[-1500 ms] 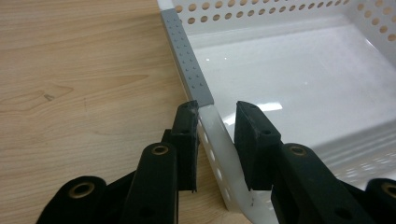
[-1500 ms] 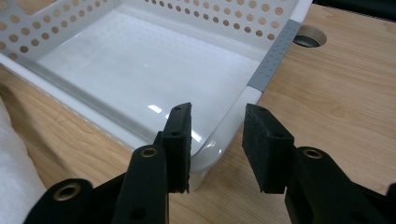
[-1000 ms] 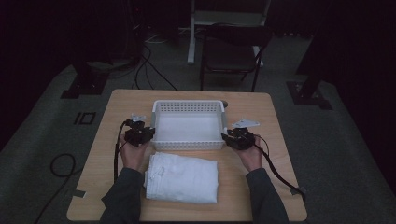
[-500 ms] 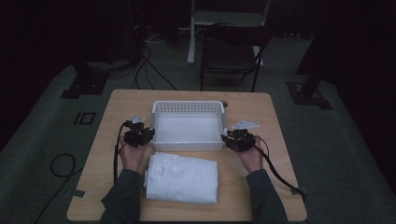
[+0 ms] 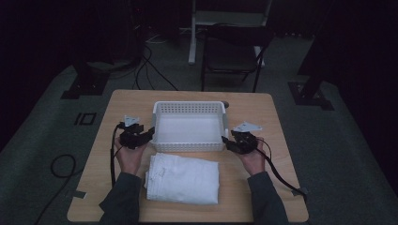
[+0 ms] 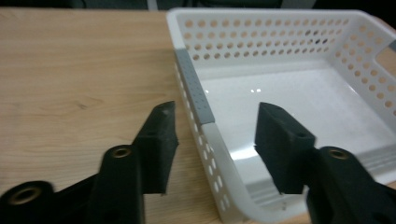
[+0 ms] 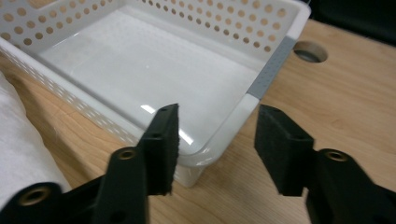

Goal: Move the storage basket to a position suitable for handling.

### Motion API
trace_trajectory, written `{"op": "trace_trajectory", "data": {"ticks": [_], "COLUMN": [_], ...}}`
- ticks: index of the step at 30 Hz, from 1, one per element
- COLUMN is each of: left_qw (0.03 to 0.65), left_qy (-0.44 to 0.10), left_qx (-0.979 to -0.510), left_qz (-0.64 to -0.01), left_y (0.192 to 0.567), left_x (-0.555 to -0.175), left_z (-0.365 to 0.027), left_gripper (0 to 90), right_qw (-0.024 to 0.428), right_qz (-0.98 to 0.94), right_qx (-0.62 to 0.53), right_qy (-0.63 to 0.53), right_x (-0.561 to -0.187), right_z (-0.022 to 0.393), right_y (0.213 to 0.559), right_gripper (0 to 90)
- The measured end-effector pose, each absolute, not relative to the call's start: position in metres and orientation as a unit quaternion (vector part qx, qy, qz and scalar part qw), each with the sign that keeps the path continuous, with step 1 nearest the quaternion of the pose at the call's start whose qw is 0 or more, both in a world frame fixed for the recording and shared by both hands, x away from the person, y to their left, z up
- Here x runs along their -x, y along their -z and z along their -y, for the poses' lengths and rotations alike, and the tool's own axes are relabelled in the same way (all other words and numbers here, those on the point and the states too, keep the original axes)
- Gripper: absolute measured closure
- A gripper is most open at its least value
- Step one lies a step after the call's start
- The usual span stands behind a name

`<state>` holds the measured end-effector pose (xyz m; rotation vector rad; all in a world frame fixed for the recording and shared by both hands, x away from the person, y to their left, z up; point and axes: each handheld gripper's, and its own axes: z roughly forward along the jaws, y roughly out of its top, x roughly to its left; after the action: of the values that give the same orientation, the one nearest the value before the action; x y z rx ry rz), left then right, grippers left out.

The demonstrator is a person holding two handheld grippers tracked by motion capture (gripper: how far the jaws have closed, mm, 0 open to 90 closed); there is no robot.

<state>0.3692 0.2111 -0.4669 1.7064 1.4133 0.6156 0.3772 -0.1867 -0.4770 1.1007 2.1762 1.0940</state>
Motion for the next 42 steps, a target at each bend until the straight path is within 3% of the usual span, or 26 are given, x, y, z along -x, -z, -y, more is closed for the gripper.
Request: {"op": "trace_trajectory", "data": {"ticks": [6, 14, 24, 29, 42], "left_qw": [0.425, 0.448, 0.457, 0.458, 0.418], "left_qy": [-0.256, -0.223, -0.197, -0.171, -0.173], "left_qx": [-0.667, -0.673, -0.713, -0.72, -0.748], "left_qz": [-0.556, -0.545, -0.494, -0.494, -0.486], "left_y": [0.46, 0.46, 0.471, 0.48, 0.492], "left_x": [-0.35, -0.325, -0.296, -0.285, -0.271], "left_z": [-0.223, -0.222, -0.201, -0.193, -0.181], "left_gripper": [43.6, 41.9, 40.1, 38.2, 35.5], "right_qw": [0.248, 0.255, 0.242, 0.221, 0.169], "right_qz": [-0.784, -0.789, -0.804, -0.809, -0.827], "right_qx": [-0.4, -0.387, -0.366, -0.361, -0.348], "right_qy": [-0.405, -0.403, -0.402, -0.408, -0.408], "right_x": [-0.358, -0.334, -0.309, -0.301, -0.276], "right_z": [0.192, 0.192, 0.183, 0.18, 0.164], "right_y": [0.465, 0.466, 0.473, 0.479, 0.504], "right_gripper": [37.2, 35.1, 33.7, 32.9, 31.6]}}
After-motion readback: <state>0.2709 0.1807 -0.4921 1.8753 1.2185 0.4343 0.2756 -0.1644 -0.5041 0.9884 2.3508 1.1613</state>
